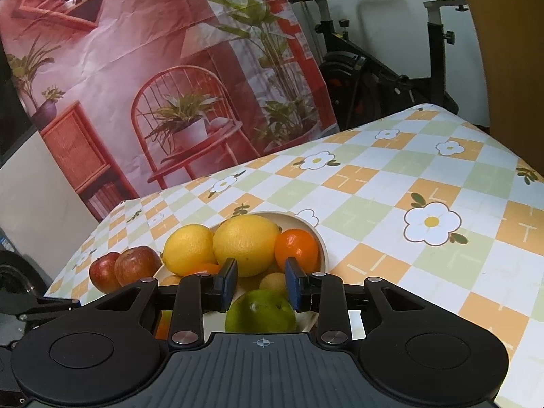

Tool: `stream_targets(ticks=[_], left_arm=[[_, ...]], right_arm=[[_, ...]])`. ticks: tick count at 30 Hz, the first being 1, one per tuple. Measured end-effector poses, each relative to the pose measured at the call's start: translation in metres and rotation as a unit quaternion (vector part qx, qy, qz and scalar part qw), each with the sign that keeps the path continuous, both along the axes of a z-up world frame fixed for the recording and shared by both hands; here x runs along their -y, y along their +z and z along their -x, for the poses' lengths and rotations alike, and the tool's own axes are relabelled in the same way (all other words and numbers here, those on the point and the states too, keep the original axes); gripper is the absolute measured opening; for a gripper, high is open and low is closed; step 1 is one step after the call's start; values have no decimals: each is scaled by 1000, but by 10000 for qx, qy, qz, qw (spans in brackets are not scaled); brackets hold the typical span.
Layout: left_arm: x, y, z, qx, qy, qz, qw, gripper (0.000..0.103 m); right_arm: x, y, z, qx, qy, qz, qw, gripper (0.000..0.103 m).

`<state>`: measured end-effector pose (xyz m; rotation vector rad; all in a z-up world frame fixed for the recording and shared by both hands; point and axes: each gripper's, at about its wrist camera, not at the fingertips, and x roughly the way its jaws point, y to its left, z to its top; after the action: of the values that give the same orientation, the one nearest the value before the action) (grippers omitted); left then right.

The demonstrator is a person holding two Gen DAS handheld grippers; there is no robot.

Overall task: Organize fruits
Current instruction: 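Carry the tangerine onto the plate and open the left tool while the right tool drops the kiwi, then move both tools to a red apple beside the plate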

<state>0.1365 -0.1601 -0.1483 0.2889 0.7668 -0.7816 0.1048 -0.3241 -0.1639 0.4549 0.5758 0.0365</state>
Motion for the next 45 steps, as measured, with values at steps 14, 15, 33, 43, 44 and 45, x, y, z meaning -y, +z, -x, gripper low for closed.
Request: stream_targets(ticks=[14, 15, 33, 43, 44, 45], left_arm=[[-37, 12, -4, 17, 697, 448, 9966, 39], [-42, 13, -5, 44, 783, 474, 9958, 39], [-144, 53, -64, 360, 2312, 582, 9705, 39], [-176, 49, -84, 56, 2455, 836, 9658, 39], [-179, 49, -85, 44, 2448, 879, 9656, 39], [-181, 48, -86, 23, 2434, 923, 9655, 39]], right_arm=[[-4, 9, 2, 59, 45, 45, 10000, 30], [-4, 10, 1, 68, 66, 55, 9999, 30], [-77, 43, -48, 27, 1544, 1359, 9786, 34], [-145, 51, -97, -11, 2552, 1711, 9516, 50], [-152, 50, -102, 2, 2673, 1758, 9474, 51], [-159, 50, -107, 14, 2795, 1789, 9433, 53]])
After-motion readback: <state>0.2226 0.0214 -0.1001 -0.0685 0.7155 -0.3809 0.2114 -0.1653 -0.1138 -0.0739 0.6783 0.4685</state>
